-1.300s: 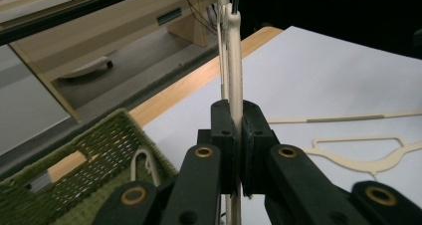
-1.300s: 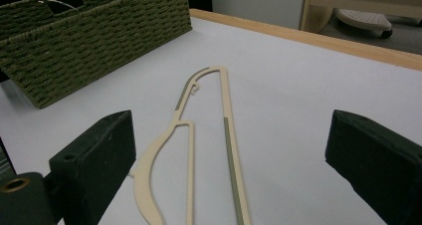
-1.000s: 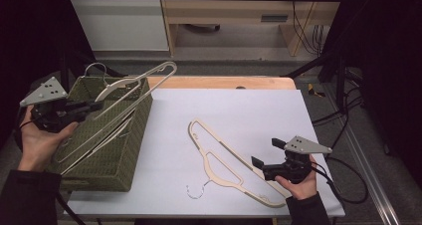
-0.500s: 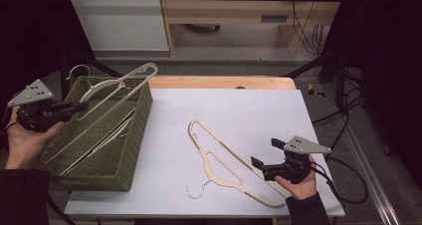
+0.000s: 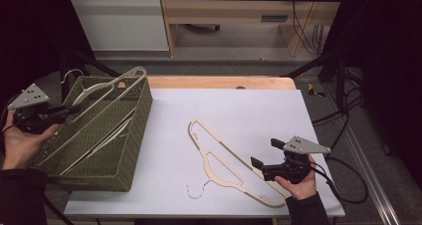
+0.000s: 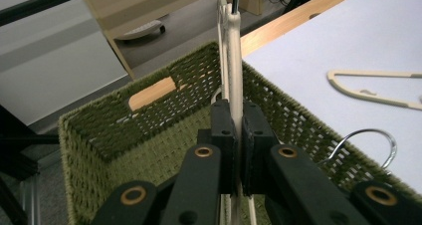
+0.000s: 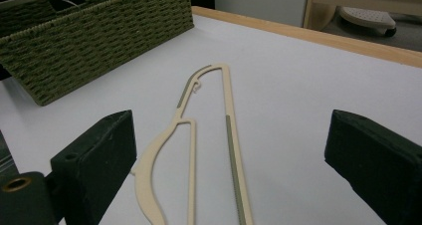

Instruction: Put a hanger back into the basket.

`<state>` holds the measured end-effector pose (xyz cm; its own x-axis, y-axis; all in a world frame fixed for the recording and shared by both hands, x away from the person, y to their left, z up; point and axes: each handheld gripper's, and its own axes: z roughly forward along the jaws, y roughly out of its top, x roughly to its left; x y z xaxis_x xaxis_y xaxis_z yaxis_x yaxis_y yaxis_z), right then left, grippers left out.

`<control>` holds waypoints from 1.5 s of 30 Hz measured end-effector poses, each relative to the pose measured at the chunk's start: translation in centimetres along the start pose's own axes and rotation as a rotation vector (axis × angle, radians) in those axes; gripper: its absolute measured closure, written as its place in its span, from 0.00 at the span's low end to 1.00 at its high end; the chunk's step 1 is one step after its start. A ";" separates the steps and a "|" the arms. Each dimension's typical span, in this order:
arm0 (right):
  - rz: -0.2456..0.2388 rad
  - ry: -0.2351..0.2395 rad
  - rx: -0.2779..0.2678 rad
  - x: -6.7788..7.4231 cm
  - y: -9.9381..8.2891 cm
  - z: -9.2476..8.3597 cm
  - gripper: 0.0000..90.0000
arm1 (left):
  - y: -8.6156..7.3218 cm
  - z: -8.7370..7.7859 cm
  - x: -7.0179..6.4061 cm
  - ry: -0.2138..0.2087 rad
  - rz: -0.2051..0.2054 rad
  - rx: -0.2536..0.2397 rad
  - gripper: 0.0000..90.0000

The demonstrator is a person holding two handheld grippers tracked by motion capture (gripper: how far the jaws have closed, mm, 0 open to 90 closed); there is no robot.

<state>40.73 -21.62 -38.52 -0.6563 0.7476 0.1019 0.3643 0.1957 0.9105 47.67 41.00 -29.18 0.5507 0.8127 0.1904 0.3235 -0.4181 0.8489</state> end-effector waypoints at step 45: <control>0.000 0.008 0.013 0.2 -0.2 0.6 0.08 | -8.0 6.0 -1.9 -0.077 -0.044 0.257 0.88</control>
<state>40.86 -21.12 -38.91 -0.6615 0.7426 0.1047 0.3727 0.2043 0.9052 48.62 40.40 -39.30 0.5859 0.8030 0.1094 0.5274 -0.4802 0.7009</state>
